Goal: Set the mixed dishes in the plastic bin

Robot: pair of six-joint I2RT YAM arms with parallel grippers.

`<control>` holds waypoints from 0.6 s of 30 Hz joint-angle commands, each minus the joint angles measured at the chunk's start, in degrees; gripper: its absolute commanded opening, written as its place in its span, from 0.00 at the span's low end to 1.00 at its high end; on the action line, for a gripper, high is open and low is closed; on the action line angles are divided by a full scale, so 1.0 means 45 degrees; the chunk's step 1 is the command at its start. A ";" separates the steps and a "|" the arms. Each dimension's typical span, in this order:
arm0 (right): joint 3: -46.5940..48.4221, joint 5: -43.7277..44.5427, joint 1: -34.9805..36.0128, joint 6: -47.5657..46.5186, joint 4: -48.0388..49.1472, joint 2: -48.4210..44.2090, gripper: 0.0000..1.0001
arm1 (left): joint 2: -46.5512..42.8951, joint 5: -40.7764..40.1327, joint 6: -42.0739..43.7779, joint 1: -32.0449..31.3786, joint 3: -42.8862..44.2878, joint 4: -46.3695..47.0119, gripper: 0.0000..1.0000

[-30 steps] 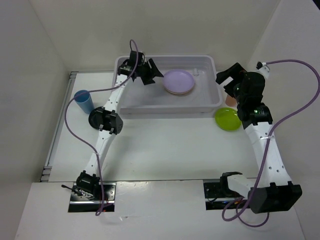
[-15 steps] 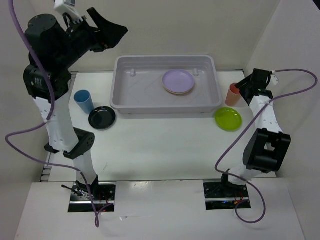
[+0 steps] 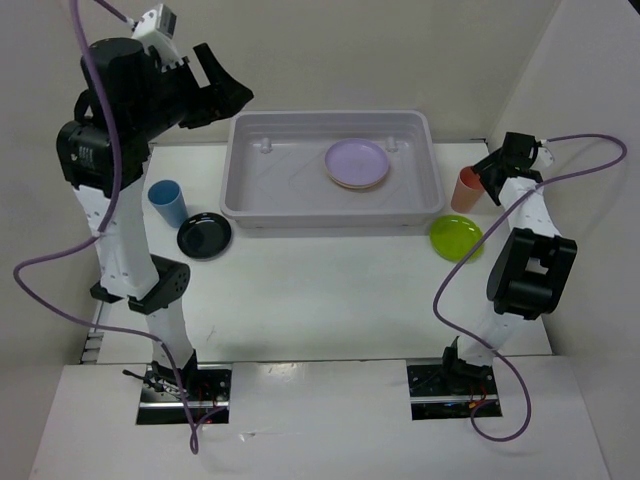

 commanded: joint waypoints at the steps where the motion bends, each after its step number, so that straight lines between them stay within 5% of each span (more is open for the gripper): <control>1: 0.0469 0.0317 -0.0120 -0.0024 0.0064 0.0213 0.75 | -0.1267 -0.0380 0.0283 0.0209 0.0329 0.0265 0.90; 8: 0.0469 0.0201 -0.0120 -0.0024 0.0064 0.0799 0.49 | -0.1679 -0.0653 0.0283 0.0209 -0.0197 0.0265 0.91; 12: 0.0469 0.0199 -0.0120 -0.0024 0.0064 0.0915 0.47 | -0.1816 -0.0653 0.0283 0.0346 -0.0315 0.0265 0.92; 18: 0.0469 0.0199 -0.0120 -0.0024 -0.0052 0.0916 0.25 | -0.1933 -0.1081 0.0166 0.0463 0.0290 0.0265 0.94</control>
